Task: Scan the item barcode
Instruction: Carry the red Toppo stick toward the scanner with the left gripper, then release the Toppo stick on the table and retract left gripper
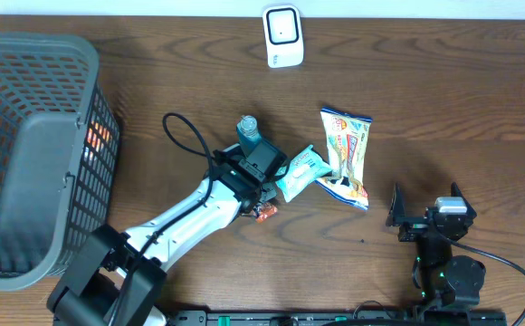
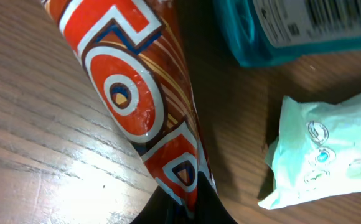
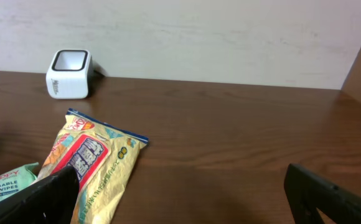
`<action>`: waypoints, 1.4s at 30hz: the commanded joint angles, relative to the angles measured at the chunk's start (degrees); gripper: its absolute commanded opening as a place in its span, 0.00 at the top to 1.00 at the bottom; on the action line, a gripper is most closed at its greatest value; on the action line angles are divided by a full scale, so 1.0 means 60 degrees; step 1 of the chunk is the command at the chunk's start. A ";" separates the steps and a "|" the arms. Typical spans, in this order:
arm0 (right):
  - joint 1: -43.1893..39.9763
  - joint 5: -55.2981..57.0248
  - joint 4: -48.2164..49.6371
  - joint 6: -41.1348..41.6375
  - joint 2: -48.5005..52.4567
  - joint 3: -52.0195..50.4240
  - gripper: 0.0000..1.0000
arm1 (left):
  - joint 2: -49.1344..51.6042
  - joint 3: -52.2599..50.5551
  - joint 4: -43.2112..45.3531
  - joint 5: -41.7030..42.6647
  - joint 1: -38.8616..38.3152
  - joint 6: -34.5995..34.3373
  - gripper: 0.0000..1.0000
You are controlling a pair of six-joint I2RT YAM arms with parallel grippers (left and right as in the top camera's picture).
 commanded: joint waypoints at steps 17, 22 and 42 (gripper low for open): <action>0.0091 0.0011 -0.0036 0.0091 -0.0036 -0.0025 0.01 | -0.0444 0.0153 -0.0244 -0.0663 -0.0113 0.0007 0.16; 0.0091 0.0015 -0.0033 0.0091 -0.0036 -0.0025 0.01 | -0.1606 0.0401 -0.0306 -0.0896 -0.0109 0.0882 0.14; 0.0091 0.0015 -0.0033 0.0091 -0.0036 -0.0025 0.01 | -0.4827 0.3974 -0.1934 -0.0933 0.2932 0.4787 0.02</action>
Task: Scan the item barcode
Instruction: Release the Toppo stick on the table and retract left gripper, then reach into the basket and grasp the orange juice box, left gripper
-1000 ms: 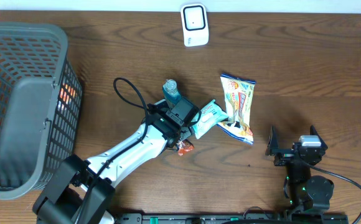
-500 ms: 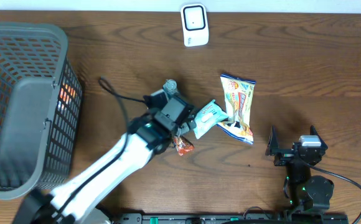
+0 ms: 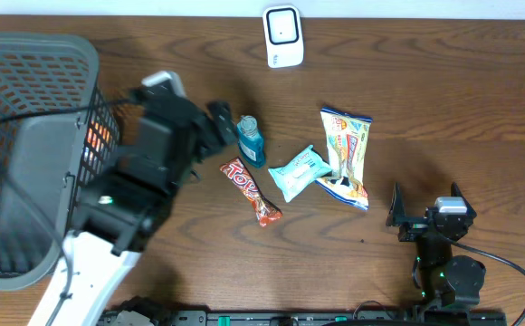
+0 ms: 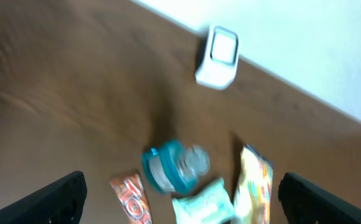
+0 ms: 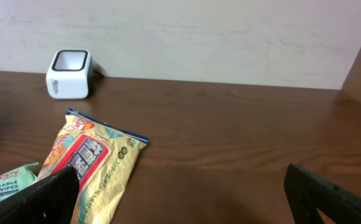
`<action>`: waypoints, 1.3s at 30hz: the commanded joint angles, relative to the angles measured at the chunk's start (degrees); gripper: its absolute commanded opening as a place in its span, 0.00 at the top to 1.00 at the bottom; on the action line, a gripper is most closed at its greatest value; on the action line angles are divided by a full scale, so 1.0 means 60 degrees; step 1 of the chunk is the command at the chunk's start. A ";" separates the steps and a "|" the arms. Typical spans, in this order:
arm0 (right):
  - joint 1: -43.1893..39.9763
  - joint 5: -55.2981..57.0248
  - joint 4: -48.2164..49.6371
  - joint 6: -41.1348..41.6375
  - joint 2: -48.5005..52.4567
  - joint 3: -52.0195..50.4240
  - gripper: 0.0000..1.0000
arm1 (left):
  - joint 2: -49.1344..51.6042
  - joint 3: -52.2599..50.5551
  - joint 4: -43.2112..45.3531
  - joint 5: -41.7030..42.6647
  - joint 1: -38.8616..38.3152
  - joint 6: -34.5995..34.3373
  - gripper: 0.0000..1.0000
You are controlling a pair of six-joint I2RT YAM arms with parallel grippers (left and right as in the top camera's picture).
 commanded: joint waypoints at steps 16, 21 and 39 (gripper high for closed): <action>0.0091 0.0015 -0.0033 0.0091 -0.0036 -0.0025 0.01 | -0.0051 0.3264 -0.1249 -0.0197 0.4408 0.1417 0.02; 0.0091 0.0015 -0.0029 0.0091 -0.0036 -0.0025 0.01 | 0.0189 0.3264 -0.2339 -0.0193 0.6317 0.1173 0.02; 0.0091 0.0015 -0.0029 0.0091 -0.0036 -0.0025 0.01 | 0.3643 0.3257 -0.3690 0.1475 0.8779 0.0780 0.02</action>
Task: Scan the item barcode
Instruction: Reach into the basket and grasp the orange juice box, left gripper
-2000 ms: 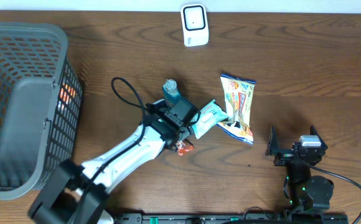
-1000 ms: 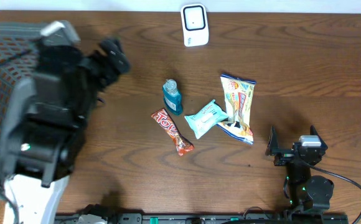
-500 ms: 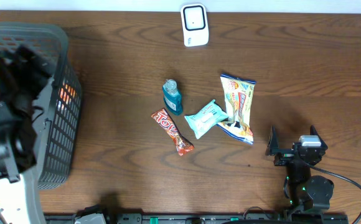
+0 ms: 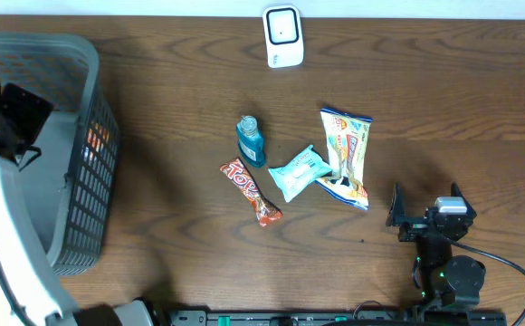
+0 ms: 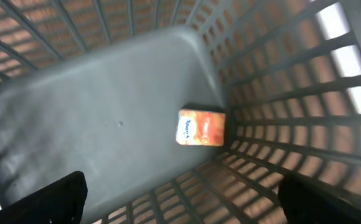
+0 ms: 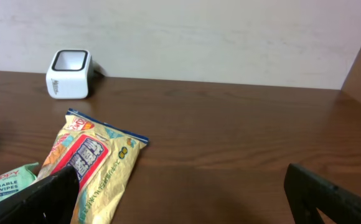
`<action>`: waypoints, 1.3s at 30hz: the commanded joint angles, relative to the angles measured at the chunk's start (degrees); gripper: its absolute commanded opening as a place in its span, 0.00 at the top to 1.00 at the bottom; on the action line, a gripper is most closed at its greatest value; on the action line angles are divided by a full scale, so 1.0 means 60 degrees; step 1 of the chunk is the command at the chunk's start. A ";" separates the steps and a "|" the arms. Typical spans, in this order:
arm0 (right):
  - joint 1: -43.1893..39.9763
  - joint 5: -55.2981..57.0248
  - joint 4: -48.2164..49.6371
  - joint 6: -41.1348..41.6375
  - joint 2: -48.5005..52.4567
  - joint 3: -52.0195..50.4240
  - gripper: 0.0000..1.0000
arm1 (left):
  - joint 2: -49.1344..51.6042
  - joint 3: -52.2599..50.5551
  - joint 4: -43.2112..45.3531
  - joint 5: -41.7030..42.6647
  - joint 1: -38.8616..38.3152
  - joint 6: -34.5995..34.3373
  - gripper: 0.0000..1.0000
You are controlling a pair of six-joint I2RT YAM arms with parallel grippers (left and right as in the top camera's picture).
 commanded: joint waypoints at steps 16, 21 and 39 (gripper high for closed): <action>0.0091 0.0011 -0.0036 0.0091 -0.0036 -0.0025 0.01 | 0.3544 0.0051 0.0415 0.1016 0.0087 0.1024 0.02; 0.0091 0.0015 -0.0033 0.0091 -0.0036 -0.0025 0.01 | 0.4437 -0.0015 0.1198 0.1486 0.0087 0.1898 0.02; 0.0091 0.0015 -0.0033 0.0091 -0.0036 -0.0025 0.01 | 0.5927 -0.0149 0.1657 0.2149 0.0095 0.2579 0.21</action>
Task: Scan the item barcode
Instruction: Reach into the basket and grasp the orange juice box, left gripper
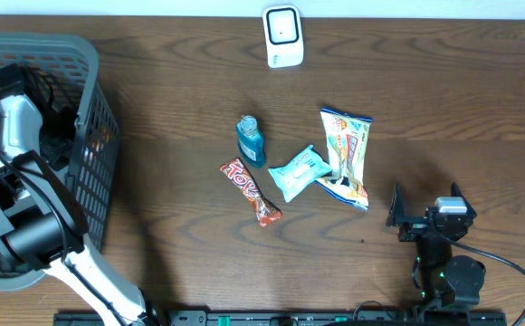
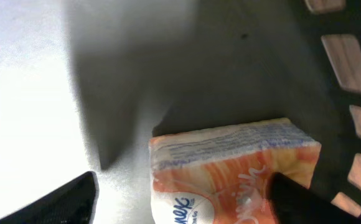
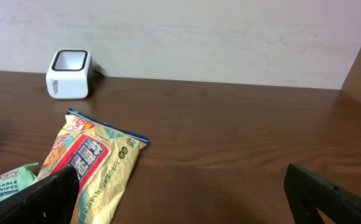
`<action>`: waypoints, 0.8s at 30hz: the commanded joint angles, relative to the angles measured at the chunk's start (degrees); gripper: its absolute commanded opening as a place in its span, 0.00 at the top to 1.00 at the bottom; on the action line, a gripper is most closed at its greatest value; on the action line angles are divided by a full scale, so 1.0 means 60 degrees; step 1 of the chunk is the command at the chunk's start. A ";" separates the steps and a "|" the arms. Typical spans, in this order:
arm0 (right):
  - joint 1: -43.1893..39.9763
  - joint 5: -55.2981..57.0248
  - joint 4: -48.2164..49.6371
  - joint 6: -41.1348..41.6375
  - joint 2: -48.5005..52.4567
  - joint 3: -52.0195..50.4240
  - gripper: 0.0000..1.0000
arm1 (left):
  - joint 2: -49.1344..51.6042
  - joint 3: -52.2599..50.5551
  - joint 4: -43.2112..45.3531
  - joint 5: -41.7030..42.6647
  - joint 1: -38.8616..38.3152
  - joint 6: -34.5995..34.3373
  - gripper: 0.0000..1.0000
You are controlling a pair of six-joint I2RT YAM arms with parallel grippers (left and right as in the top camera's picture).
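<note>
An orange-and-white tissue pack (image 2: pixel 230 162) lies on the grey floor of the basket (image 1: pixel 95 81) at the table's left. My left gripper (image 2: pixel 180 202) is down inside the basket, open, close over the pack; the pack lies between the fingers, nearer the right one. In the overhead view the left gripper (image 1: pixel 56 136) is by the basket's right wall. The white scanner (image 1: pixel 282 36) stands at the far edge of the table. My right gripper (image 3: pixel 180 199) rests open at the front right with nothing in it.
On the table's middle lie a red chocolate bar (image 1: pixel 251 192), a blue bottle (image 1: pixel 250 140), a mint wipes pack (image 1: pixel 300 172) and a yellow snack bag (image 1: pixel 346 156). The basket's mesh walls close in around the left gripper.
My left gripper was high over the basket with the tissue pack small below it. Now it is low inside, open, right over the pack. The right arm has not moved.
First my left gripper was down at the red chocolate bar in the table's middle. Then it was open, raised and left of the items, the bar lying free. Later it hung over the basket, and now it is down at the tissue pack.
</note>
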 commanded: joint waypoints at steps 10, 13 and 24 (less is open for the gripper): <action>0.0091 0.0011 -0.0033 0.0091 -0.0036 -0.0025 0.01 | 0.0040 -0.0189 -0.0889 0.0051 0.0062 0.0004 0.91; 0.0091 0.0011 -0.0033 0.0091 -0.0036 -0.0025 0.01 | -0.0270 -0.0189 -0.1086 0.0047 0.0175 0.0000 0.92; 0.0091 0.0011 -0.0036 0.0091 -0.0036 -0.0025 0.01 | -0.2510 -0.0189 -0.1384 0.0047 0.0678 0.0000 0.92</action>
